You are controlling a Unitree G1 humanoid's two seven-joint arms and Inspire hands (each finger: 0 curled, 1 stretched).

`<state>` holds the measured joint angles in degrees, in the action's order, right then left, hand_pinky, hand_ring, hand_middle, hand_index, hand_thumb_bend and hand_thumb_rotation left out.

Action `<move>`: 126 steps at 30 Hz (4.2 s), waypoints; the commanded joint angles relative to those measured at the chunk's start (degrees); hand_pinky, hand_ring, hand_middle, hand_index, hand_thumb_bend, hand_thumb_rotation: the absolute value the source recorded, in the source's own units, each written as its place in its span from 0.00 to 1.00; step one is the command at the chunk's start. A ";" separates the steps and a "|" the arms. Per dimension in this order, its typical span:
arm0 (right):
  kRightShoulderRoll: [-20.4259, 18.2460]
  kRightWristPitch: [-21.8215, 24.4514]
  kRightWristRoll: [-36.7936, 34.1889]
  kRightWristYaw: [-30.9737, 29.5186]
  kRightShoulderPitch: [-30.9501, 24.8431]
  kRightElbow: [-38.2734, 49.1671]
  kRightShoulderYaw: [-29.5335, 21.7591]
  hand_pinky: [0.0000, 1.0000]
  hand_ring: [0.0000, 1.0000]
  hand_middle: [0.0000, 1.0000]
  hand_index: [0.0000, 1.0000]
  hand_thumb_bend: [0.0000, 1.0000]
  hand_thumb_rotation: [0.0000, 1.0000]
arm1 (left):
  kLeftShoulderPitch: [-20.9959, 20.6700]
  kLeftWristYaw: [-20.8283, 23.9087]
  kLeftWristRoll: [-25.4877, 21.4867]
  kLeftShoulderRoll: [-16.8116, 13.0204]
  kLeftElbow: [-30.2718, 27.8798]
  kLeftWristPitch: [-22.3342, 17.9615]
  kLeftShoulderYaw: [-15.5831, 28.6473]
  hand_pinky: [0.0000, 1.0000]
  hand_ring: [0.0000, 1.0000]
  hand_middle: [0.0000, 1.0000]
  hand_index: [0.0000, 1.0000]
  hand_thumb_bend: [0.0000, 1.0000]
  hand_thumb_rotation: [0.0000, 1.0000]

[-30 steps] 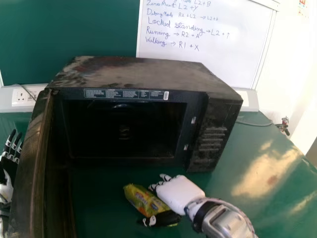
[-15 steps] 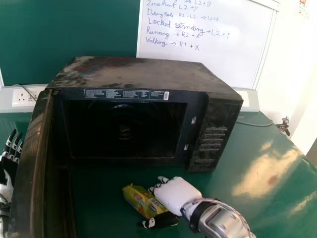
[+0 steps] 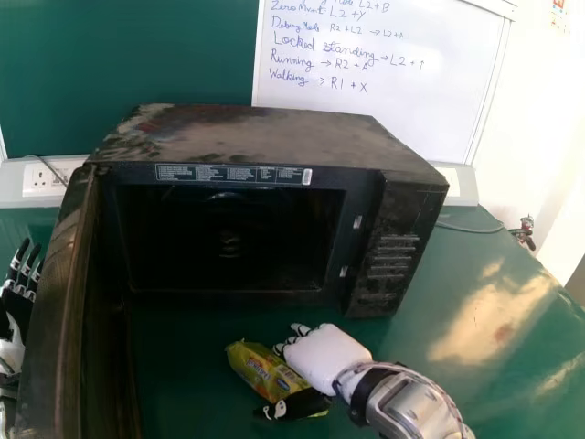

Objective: Put biscuit inside oven

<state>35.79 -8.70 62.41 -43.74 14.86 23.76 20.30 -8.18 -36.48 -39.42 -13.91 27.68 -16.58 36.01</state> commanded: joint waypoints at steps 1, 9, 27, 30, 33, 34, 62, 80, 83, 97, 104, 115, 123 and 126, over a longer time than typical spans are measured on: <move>0.47 -0.90 0.44 0.82 0.68 -0.38 0.16 0.64 0.83 0.86 0.87 0.91 0.28 | 1.81 0.38 -0.09 2.10 1.28 -0.07 -0.23 0.55 0.67 0.79 0.91 0.11 0.00; 0.47 -2.70 2.95 2.98 0.75 -0.82 0.61 0.62 0.81 0.85 0.86 0.81 0.31 | 2.01 0.08 -0.45 2.30 0.90 0.10 -0.27 0.56 0.67 0.79 0.92 0.10 0.00; -3.08 -0.54 14.29 13.22 -3.05 -3.23 3.26 0.65 0.82 0.85 0.88 0.70 0.19 | 1.75 -0.33 -0.58 2.29 1.25 0.04 -0.10 0.53 0.67 0.80 0.92 0.10 0.00; -3.20 -0.68 15.47 15.17 -4.12 -3.19 3.53 0.66 0.81 0.85 0.87 0.73 0.19 | 1.95 0.25 -0.55 2.36 0.87 0.58 -0.17 0.59 0.69 0.80 0.92 0.10 0.00; -3.05 -0.81 16.76 15.32 -4.36 -2.91 3.89 0.67 0.81 0.85 0.87 0.75 0.22 | 2.24 0.93 -0.39 2.60 0.03 0.81 -0.35 0.60 0.69 0.80 0.92 0.10 0.00; -2.83 -0.88 17.93 15.20 -4.30 -2.72 4.20 0.67 0.81 0.84 0.87 0.75 0.22 | 2.22 0.90 -0.44 2.58 0.07 0.83 -0.34 0.59 0.69 0.80 0.92 0.10 0.00; -4.78 0.55 25.18 10.79 -3.48 -1.07 4.68 0.17 0.25 0.35 0.67 0.74 0.04 | 1.79 0.27 -0.66 2.46 0.88 0.49 -0.16 0.51 0.65 0.78 0.91 0.10 0.00; -8.59 5.22 19.72 27.06 -6.05 -3.43 0.98 0.18 0.26 0.35 0.49 0.52 0.13 | 1.53 -0.24 -0.63 2.15 1.70 0.33 0.05 0.51 0.66 0.79 0.91 0.10 0.00; -8.90 5.52 17.47 27.90 -6.12 -3.41 0.31 0.19 0.27 0.36 0.49 0.52 0.13 | 1.37 -0.23 -0.51 2.10 2.05 0.05 0.10 0.52 0.66 0.79 0.91 0.10 0.00; -9.05 6.43 13.27 27.55 -5.85 -2.12 -1.43 0.23 0.31 0.38 0.49 0.52 0.13 | 1.71 0.07 -0.61 2.39 1.20 0.23 0.07 0.55 0.67 0.79 0.92 0.10 0.00; -8.58 6.35 11.66 25.06 -6.08 -1.56 -1.32 0.25 0.33 0.43 0.49 0.52 0.06 | 1.70 -0.16 -0.70 2.17 1.21 0.51 0.04 0.51 0.66 0.79 0.91 0.10 0.00; -4.49 3.29 11.60 7.95 -4.29 2.68 -0.32 0.60 0.78 0.83 0.83 1.00 0.42 | 1.57 -0.40 -0.58 2.38 1.63 -0.18 0.14 0.47 0.64 0.77 0.91 0.11 0.00; -5.50 3.92 10.18 2.34 -3.51 1.75 -0.29 0.81 0.93 0.96 0.95 1.00 0.38 | 1.69 -0.29 -0.50 2.49 1.22 -0.12 0.02 0.54 0.67 0.79 0.92 0.10 0.00; -5.59 3.87 10.30 2.17 -3.57 1.10 -0.14 0.87 0.96 0.98 0.97 1.00 0.37 | 1.64 -0.36 -0.31 2.40 1.52 -0.41 0.03 0.51 0.66 0.79 0.92 0.10 0.00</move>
<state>30.46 -4.95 73.08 -41.38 10.51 25.46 19.82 -8.18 -36.91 -39.50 -13.67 27.23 -16.39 36.04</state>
